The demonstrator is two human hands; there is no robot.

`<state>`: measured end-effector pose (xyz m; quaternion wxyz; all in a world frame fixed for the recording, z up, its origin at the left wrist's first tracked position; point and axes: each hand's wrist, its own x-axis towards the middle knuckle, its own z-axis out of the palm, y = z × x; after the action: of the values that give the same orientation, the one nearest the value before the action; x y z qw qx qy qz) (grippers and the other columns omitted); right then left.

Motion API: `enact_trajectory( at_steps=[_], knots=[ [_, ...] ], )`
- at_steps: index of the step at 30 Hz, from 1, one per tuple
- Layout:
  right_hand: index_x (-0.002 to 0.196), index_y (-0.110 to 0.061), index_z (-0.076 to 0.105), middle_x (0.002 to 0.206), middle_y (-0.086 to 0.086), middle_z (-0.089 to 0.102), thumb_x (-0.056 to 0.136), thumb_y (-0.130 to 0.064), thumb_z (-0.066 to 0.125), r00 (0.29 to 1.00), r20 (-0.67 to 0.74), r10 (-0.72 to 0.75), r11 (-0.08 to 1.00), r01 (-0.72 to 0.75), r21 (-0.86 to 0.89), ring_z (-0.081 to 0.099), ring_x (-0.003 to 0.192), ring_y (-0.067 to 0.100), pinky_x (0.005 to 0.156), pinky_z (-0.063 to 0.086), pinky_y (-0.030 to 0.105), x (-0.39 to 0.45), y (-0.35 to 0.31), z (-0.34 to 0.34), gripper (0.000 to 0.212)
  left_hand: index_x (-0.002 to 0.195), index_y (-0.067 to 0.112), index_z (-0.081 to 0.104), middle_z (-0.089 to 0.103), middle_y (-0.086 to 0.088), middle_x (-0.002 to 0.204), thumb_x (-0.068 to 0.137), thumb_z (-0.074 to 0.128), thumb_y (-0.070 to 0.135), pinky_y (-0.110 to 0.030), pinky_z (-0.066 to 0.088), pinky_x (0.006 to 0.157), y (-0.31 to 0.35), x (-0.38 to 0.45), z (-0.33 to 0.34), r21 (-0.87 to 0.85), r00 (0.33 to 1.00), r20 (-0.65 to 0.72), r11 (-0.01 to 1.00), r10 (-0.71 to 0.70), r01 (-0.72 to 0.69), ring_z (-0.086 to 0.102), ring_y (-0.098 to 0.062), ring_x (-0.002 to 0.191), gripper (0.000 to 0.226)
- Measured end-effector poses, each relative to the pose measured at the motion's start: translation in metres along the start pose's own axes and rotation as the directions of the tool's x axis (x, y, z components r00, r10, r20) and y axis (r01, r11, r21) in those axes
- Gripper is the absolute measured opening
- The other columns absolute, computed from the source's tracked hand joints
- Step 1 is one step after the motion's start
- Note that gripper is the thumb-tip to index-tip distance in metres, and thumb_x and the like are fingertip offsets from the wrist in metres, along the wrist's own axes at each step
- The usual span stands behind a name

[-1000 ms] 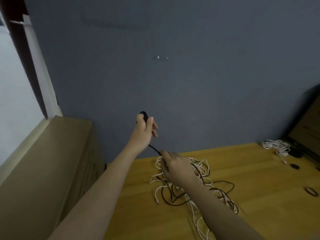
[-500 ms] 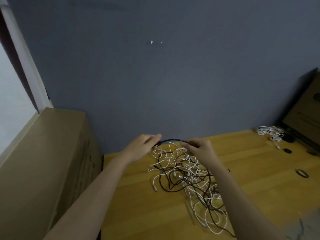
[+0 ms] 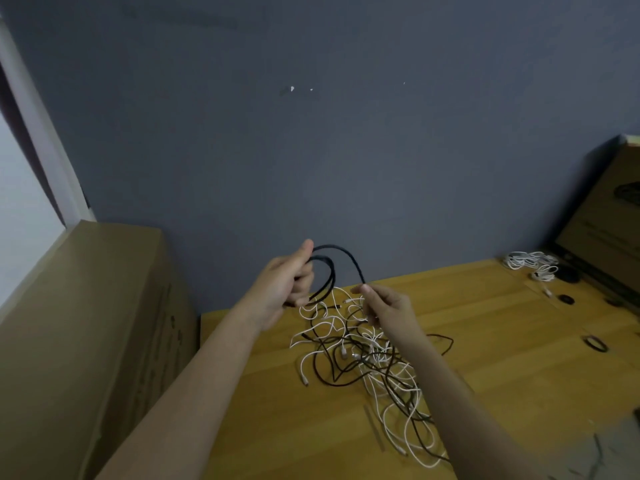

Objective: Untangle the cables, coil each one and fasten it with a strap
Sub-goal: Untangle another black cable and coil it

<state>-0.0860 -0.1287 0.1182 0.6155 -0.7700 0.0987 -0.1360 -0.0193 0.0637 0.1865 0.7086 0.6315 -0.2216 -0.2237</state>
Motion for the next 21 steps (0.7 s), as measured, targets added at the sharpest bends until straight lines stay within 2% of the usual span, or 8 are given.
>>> enact_trajectory(
  at_steps=[4,7,9,11,14,17,19,21],
  knots=[
    [0.111,-0.017,0.065,0.064,-0.001,0.056,0.102,-0.022,0.041,0.995,0.087,0.047,0.997,-0.041,-0.069,0.05,0.053,0.01,0.049,0.041,0.02,-0.005,0.019,0.027,0.026,0.063,0.02,0.032,0.024,0.008,0.048,0.103,0.032,0.036,-0.019,0.029,0.047,0.001,0.008,0.008,-0.102,0.992,-0.092,0.99,0.085,-0.095,0.019,-0.008,0.041,0.043],
    [0.123,-0.019,0.057,0.067,0.002,0.057,0.104,-0.02,0.037,0.972,0.206,0.11,0.984,-0.077,-0.159,0.05,0.054,0.013,0.052,0.042,0.021,-0.016,0.036,0.041,0.028,0.074,0.018,0.036,0.034,0.01,0.05,0.104,0.028,0.02,-0.023,0.036,0.057,-0.005,0.018,0.004,-0.199,0.988,-0.108,0.972,0.107,-0.127,0.026,-0.006,0.04,0.031],
    [0.129,-0.022,0.054,0.067,0.001,0.057,0.104,-0.023,0.036,0.962,0.239,0.133,0.973,-0.081,-0.215,0.049,0.053,0.012,0.051,0.04,0.021,-0.025,0.043,0.045,0.03,0.078,0.018,0.034,0.039,0.011,0.054,0.104,0.027,0.015,-0.025,0.038,0.062,-0.013,0.022,0.005,-0.172,0.985,-0.127,0.976,0.114,-0.136,0.03,-0.006,0.042,0.027],
    [0.133,-0.024,0.051,0.067,-0.002,0.057,0.104,-0.029,0.036,0.964,0.246,0.101,0.931,-0.004,-0.364,0.049,0.055,0.01,0.053,0.039,0.023,-0.031,0.046,0.047,0.034,0.08,0.016,0.034,0.043,0.008,0.06,0.105,0.027,0.014,-0.025,0.042,0.066,-0.021,0.023,0.011,-0.117,0.981,-0.153,0.983,0.12,-0.139,0.034,-0.006,0.044,0.026],
    [0.138,-0.025,0.046,0.077,0.001,0.06,0.104,-0.034,0.033,0.936,0.344,-0.073,0.71,0.291,-0.641,0.057,0.069,0.02,0.062,0.044,0.032,-0.036,0.04,0.048,0.037,0.087,0.015,0.037,0.052,0.001,0.076,0.106,0.025,0.019,-0.027,0.048,0.075,-0.031,0.024,0.019,0.1,0.971,-0.171,0.983,0.169,-0.154,0.049,-0.005,0.051,0.023],
    [0.129,-0.015,0.052,0.086,0.008,0.068,0.101,-0.038,0.027,0.839,0.424,-0.341,0.485,0.543,-0.685,0.063,0.071,0.03,0.057,0.046,0.035,-0.042,0.034,0.047,0.044,0.096,0.013,0.033,0.058,0.002,0.088,0.106,0.023,0.023,-0.024,0.049,0.076,-0.04,0.031,0.022,0.413,0.969,-0.11,0.897,0.222,-0.159,0.059,-0.004,0.061,0.017],
    [0.116,-0.013,0.06,0.082,0.005,0.069,0.096,-0.036,0.031,0.773,0.449,-0.449,0.419,0.625,-0.659,0.064,0.063,0.028,0.049,0.045,0.032,-0.041,0.031,0.043,0.043,0.098,0.015,0.029,0.061,0.005,0.088,0.105,0.024,0.026,-0.031,0.049,0.075,-0.046,0.033,0.019,0.565,0.981,-0.028,0.812,0.193,-0.144,0.06,-0.007,0.06,0.014],
    [0.107,-0.015,0.067,0.079,0.0,0.069,0.091,-0.029,0.039,0.759,0.376,-0.531,0.439,0.626,-0.645,0.064,0.061,0.021,0.046,0.047,0.029,-0.038,0.027,0.035,0.034,0.099,0.018,0.026,0.063,0.007,0.085,0.104,0.025,0.032,-0.038,0.05,0.076,-0.051,0.034,0.013,0.719,0.995,0.074,0.687,0.071,-0.103,0.061,-0.01,0.062,0.015]
  ],
)
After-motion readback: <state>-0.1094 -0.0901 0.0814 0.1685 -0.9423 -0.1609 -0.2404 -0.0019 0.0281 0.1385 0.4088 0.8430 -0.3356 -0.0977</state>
